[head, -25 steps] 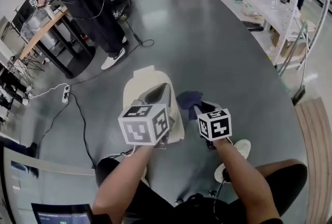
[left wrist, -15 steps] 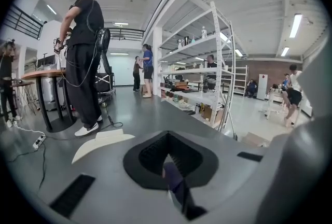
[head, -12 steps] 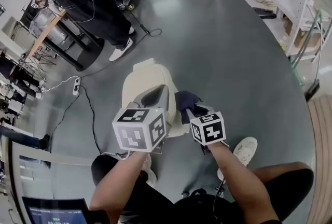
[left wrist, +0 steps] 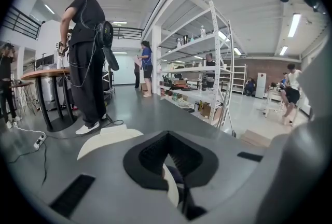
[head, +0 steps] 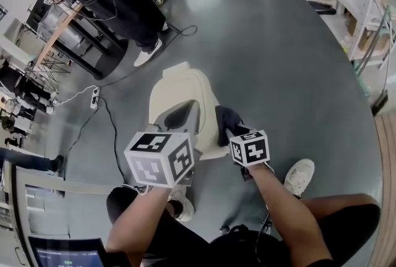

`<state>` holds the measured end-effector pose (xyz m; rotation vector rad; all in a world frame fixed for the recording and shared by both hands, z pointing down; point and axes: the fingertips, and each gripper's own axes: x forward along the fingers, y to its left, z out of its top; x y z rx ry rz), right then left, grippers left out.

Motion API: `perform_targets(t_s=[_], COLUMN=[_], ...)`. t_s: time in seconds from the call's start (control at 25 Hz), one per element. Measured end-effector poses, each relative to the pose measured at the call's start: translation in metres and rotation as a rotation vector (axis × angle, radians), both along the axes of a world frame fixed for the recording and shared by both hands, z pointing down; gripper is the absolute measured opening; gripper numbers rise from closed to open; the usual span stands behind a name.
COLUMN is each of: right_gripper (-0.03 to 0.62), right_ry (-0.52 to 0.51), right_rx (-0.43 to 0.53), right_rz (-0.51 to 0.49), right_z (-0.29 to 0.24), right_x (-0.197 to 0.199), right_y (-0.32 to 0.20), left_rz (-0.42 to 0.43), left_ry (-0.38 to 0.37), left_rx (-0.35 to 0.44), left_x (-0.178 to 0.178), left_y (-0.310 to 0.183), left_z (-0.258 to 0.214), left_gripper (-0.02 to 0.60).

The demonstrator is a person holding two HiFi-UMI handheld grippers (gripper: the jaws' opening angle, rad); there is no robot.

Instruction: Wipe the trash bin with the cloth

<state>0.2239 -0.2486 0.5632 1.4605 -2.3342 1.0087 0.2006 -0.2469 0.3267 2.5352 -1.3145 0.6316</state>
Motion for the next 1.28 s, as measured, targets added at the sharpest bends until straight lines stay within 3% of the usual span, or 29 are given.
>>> perform_targets(t_s=[0.4, 0.88, 1.08, 1.28], right_gripper=[0.078, 0.078, 0.077, 0.077], right_ry=[0.036, 0.072, 0.041, -0.048], right_rx=[-0.131, -0.211, -0.173, -0.03], right_rz=[-0.001, 0.015, 0.032, 0.06], right_z=[0.078, 0.161, 0.145, 0.07], right_x=[-0.009, -0.012, 0.005, 0.031], right_y=[-0.002, -0.006, -0.014, -0.046], left_rz=[-0.021, 0.056, 0.084, 0.097], left_ry=[-0.015, -0.05, -0.058, -0.037], left_rx=[0.006, -0.064, -0.077, -0.071], left_x=[-0.032, -0.032, -0.024, -0.017], left_y=[-0.001, 0.014, 0.016, 0.016], left_z=[0.0, 0.024, 0.035, 0.03], left_gripper=[-0.003, -0.003, -0.003, -0.003])
